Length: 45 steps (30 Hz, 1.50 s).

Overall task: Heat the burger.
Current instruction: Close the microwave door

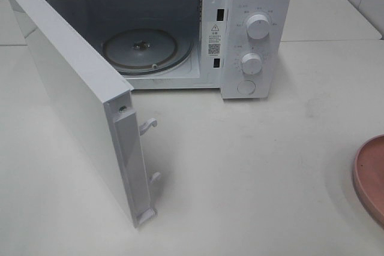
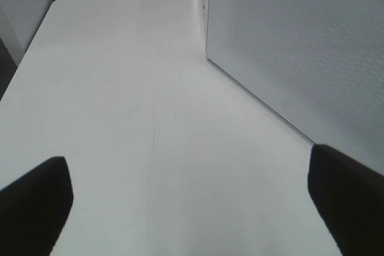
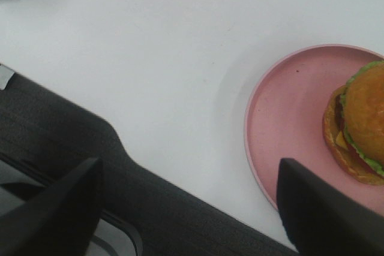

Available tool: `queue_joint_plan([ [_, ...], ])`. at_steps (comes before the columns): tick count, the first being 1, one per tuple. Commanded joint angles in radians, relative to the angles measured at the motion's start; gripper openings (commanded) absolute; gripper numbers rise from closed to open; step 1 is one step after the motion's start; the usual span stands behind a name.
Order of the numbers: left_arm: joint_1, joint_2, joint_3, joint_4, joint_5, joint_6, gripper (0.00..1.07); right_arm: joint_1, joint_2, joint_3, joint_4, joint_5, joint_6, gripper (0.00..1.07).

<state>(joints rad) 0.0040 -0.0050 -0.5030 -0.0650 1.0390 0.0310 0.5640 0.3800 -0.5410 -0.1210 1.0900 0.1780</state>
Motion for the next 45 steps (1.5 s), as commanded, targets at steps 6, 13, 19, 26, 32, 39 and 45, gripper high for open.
queue_joint_plan([
  [6, 0.002, -0.019, 0.004, -0.004, -0.002, -0.009, 1.00, -0.197, -0.104, 0.034, 0.066, -0.052, -0.089, 0.76],
  [13, 0.002, -0.019, 0.004, -0.004, -0.002, -0.009, 1.00, -0.365, -0.208, 0.034, 0.069, -0.052, -0.094, 0.76],
  [19, 0.002, -0.019, 0.004, -0.004, -0.002, -0.009, 1.00, -0.429, -0.283, 0.034, 0.071, -0.052, -0.094, 0.76],
  [26, 0.002, -0.019, 0.004, -0.004, -0.002, -0.009, 1.00, -0.503, -0.412, 0.034, 0.074, -0.052, -0.092, 0.76],
  [32, 0.002, -0.018, 0.004, -0.004, -0.002, -0.009, 1.00, -0.503, -0.409, 0.034, 0.076, -0.052, -0.090, 0.76],
  [39, 0.002, -0.019, 0.004, -0.005, -0.002, -0.009, 1.00, -0.503, -0.409, 0.034, 0.076, -0.052, -0.089, 0.76],
  [45, 0.002, -0.019, 0.004, -0.005, -0.002, -0.009, 1.00, -0.503, -0.409, 0.034, 0.076, -0.052, -0.089, 0.76],
])
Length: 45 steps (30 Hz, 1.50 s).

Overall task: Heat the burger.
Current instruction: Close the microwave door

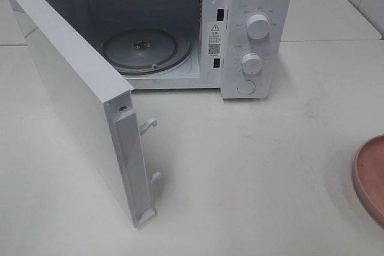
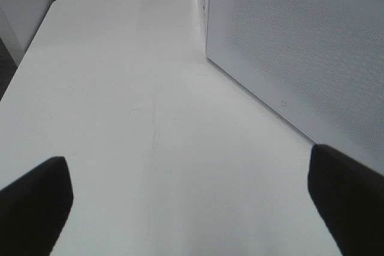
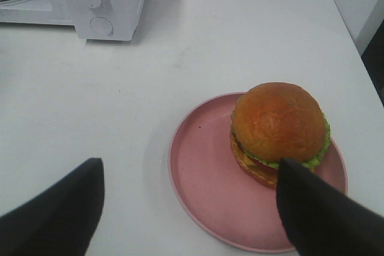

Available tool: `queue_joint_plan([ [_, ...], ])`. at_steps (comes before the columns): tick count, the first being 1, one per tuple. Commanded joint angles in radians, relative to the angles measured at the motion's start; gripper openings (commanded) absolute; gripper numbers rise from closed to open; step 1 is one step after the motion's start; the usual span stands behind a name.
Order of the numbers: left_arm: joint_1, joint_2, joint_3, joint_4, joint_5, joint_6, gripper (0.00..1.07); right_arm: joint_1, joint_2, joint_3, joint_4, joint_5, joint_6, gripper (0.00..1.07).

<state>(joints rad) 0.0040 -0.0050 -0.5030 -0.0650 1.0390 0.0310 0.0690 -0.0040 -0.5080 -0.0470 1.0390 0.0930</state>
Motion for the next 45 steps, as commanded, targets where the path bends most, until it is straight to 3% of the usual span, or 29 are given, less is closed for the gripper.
queue_joint_plan([
  [1, 0.002, -0.019, 0.004, -0.005, -0.002, -0.009, 1.00, -0.008, -0.025, 0.001, 0.002, -0.001, -0.004, 0.76],
  [31, 0.002, -0.011, 0.004, -0.016, -0.002, -0.009, 1.00, -0.008, -0.025, 0.001, 0.002, -0.001, -0.004, 0.75],
  [45, 0.002, 0.216, -0.022, -0.031, -0.209, -0.009, 0.95, -0.008, -0.025, 0.001, 0.002, -0.001, -0.004, 0.75],
])
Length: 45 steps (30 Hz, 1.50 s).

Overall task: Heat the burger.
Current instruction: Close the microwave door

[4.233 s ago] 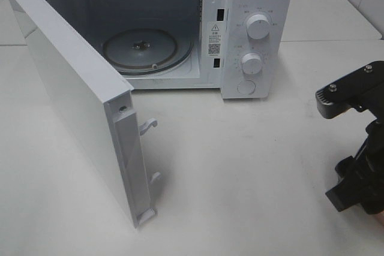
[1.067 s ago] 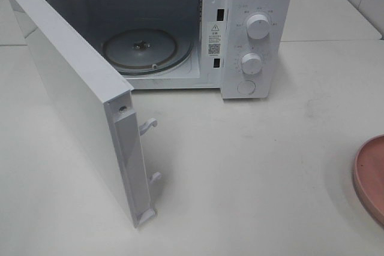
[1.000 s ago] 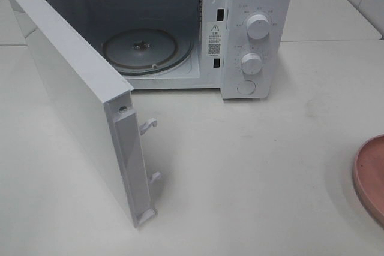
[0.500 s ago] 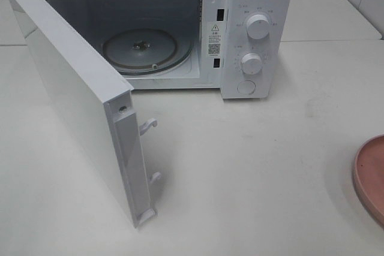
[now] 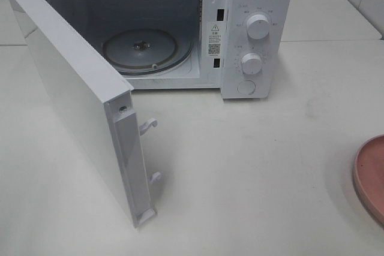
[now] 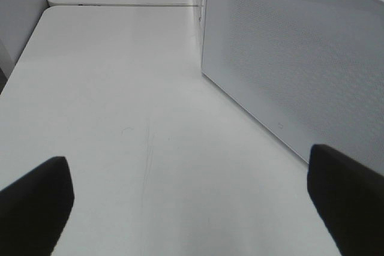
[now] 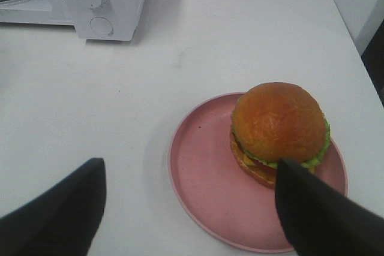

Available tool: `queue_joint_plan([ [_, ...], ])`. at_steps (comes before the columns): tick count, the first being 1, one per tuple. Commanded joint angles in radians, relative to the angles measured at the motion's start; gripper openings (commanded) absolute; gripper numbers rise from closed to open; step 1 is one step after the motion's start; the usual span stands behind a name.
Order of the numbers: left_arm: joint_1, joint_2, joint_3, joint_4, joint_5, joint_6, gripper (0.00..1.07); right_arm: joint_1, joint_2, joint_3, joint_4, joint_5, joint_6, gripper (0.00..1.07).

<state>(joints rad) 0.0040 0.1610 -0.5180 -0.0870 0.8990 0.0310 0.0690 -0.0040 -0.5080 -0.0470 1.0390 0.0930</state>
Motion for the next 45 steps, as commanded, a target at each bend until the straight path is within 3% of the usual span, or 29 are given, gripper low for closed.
queue_joint_plan([
  [1, 0.002, 0.095, 0.000, -0.010, -0.115, -0.009, 0.91, -0.008, -0.025, 0.001, 0.002, -0.001, -0.004, 0.75],
  [2, 0.002, 0.095, 0.000, -0.010, -0.115, -0.009, 0.91, -0.008, -0.025, 0.001, 0.002, -0.001, -0.004, 0.75],
  [4, 0.002, 0.172, 0.016, -0.015, -0.191, -0.009, 0.77, -0.008, -0.025, 0.001, 0.002, -0.001, -0.003, 0.75],
  [5, 0.002, 0.172, 0.016, -0.015, -0.191, -0.009, 0.77, -0.008, -0.025, 0.001, 0.002, -0.001, -0.003, 0.75],
  [7, 0.002, 0.271, 0.035, -0.030, -0.272, -0.010, 0.53, -0.008, -0.025, 0.001, 0.001, -0.001, 0.012, 0.75],
  [10, 0.002, 0.296, 0.035, -0.032, -0.297, -0.010, 0.47, -0.008, -0.025, 0.001, 0.001, -0.001, 0.012, 0.75],
  [12, 0.002, 0.371, 0.035, -0.032, -0.356, -0.010, 0.27, -0.008, -0.025, 0.001, 0.001, -0.001, 0.012, 0.75],
  [13, 0.002, 0.371, 0.035, -0.032, -0.356, -0.010, 0.27, -0.008, -0.025, 0.001, 0.001, -0.001, 0.012, 0.75],
  [14, 0.002, 0.418, 0.035, -0.032, -0.392, -0.009, 0.08, -0.008, -0.025, 0.001, 0.001, -0.001, 0.012, 0.75],
  [15, 0.002, 0.442, 0.036, -0.032, -0.409, -0.009, 0.00, -0.008, -0.025, 0.001, 0.001, -0.001, 0.012, 0.75],
  [16, 0.002, 0.442, 0.036, -0.032, -0.409, -0.009, 0.00, -0.008, -0.025, 0.001, 0.001, -0.001, 0.012, 0.75],
  [18, 0.002, 0.515, 0.064, -0.042, -0.582, 0.019, 0.00, -0.008, -0.025, 0.001, 0.001, -0.001, 0.012, 0.75],
  [21, 0.002, 0.526, 0.080, -0.047, -0.632, 0.030, 0.00, -0.008, -0.025, 0.001, 0.001, -0.001, 0.012, 0.75],
  [23, 0.002, 0.566, 0.161, -0.065, -0.871, 0.057, 0.00, -0.008, -0.025, 0.001, 0.001, -0.001, 0.012, 0.75],
  [30, 0.002, 0.619, 0.297, -0.057, -1.213, 0.050, 0.00, -0.008, -0.025, 0.001, 0.001, -0.001, 0.012, 0.75],
  [31, -0.001, 0.651, 0.334, -0.034, -1.345, 0.020, 0.00, -0.008, -0.025, 0.001, 0.001, -0.001, 0.012, 0.75],
  [33, -0.004, 0.671, 0.344, -0.015, -1.400, -0.001, 0.00, -0.008, -0.025, 0.001, 0.001, -0.001, 0.012, 0.75],
  [34, -0.008, 0.712, 0.356, 0.034, -1.473, -0.071, 0.00, -0.008, -0.025, 0.001, 0.001, -0.001, 0.012, 0.75],
  [35, -0.008, 0.712, 0.356, 0.034, -1.473, -0.071, 0.00, -0.008, -0.025, 0.001, 0.001, -0.001, 0.012, 0.75],
  [36, -0.013, 0.768, 0.358, 0.087, -1.513, -0.159, 0.00, -0.008, -0.025, 0.001, 0.001, -0.001, 0.012, 0.75],
  [37, -0.013, 0.768, 0.358, 0.087, -1.513, -0.159, 0.00, -0.008, -0.025, 0.001, 0.001, -0.001, 0.012, 0.75],
  [39, -0.013, 0.855, 0.354, 0.223, -1.587, -0.253, 0.00, -0.008, -0.025, 0.001, 0.001, -0.001, 0.012, 0.75],
  [40, -0.013, 0.855, 0.354, 0.223, -1.587, -0.253, 0.00, -0.008, -0.025, 0.001, 0.001, -0.001, 0.012, 0.75],
  [41, -0.013, 0.919, 0.345, 0.318, -1.652, -0.305, 0.00, -0.008, -0.025, 0.001, 0.001, -0.001, 0.012, 0.75],
  [45, -0.013, 1.031, 0.315, 0.437, -1.737, -0.367, 0.00, -0.008, -0.025, 0.001, 0.001, -0.001, 0.012, 0.75],
])
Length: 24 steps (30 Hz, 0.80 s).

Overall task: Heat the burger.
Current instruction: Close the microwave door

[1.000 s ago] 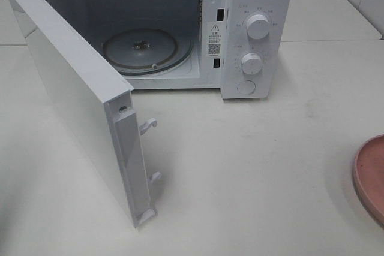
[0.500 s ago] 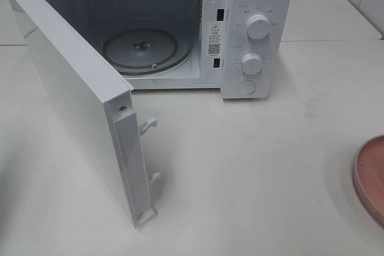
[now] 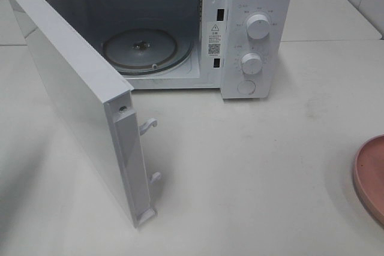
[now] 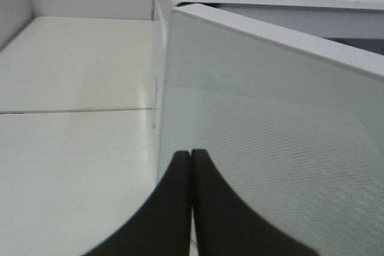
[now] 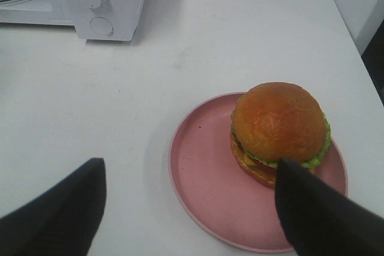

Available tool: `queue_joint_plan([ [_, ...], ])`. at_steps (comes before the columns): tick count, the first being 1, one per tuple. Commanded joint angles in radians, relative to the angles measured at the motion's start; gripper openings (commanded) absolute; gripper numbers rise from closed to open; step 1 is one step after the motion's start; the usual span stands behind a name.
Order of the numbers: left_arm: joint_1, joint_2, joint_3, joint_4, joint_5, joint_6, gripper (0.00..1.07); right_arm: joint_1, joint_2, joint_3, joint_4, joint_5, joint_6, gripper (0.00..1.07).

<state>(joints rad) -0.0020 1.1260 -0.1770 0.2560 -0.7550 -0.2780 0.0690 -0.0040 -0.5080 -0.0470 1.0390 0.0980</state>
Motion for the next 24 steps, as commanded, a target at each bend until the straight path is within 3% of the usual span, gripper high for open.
queue_joint_plan([
  [1, -0.007, 0.066, -0.026, 0.094, -0.083, -0.058, 0.00, -0.008, -0.025, 0.001, 0.001, -0.001, 0.007, 0.75],
  [2, -0.007, 0.120, -0.041, 0.115, -0.114, -0.082, 0.00, -0.008, -0.025, 0.001, 0.001, -0.001, 0.007, 0.75],
  [6, -0.018, 0.182, -0.057, 0.118, -0.152, -0.093, 0.00, -0.008, -0.025, 0.001, 0.001, -0.001, 0.007, 0.75],
  [11, -0.138, 0.270, -0.108, 0.053, -0.173, -0.056, 0.00, -0.008, -0.025, 0.001, 0.001, -0.001, 0.007, 0.75],
  [15, -0.291, 0.363, -0.160, -0.129, -0.167, 0.045, 0.00, -0.008, -0.025, 0.001, 0.001, -0.001, 0.007, 0.75],
  [16, -0.291, 0.363, -0.160, -0.129, -0.167, 0.045, 0.00, -0.008, -0.025, 0.001, 0.001, -0.001, 0.007, 0.75],
  [18, -0.389, 0.406, -0.196, -0.246, -0.167, 0.122, 0.00, -0.008, -0.025, 0.001, 0.001, -0.001, 0.007, 0.75],
  [19, -0.389, 0.406, -0.196, -0.246, -0.167, 0.122, 0.00, -0.008, -0.025, 0.001, 0.001, -0.001, 0.007, 0.75],
  [20, -0.459, 0.436, -0.222, -0.330, -0.167, 0.170, 0.00, -0.008, -0.025, 0.001, 0.001, -0.001, 0.007, 0.75],
  [21, -0.459, 0.436, -0.222, -0.330, -0.167, 0.170, 0.00, -0.008, -0.025, 0.001, 0.001, -0.001, 0.007, 0.75],
  [23, -0.545, 0.479, -0.273, -0.447, -0.166, 0.232, 0.00, -0.008, -0.025, 0.001, 0.001, -0.001, 0.007, 0.75],
  [24, -0.545, 0.479, -0.273, -0.447, -0.166, 0.232, 0.00, -0.008, -0.025, 0.001, 0.001, -0.001, 0.007, 0.75],
])
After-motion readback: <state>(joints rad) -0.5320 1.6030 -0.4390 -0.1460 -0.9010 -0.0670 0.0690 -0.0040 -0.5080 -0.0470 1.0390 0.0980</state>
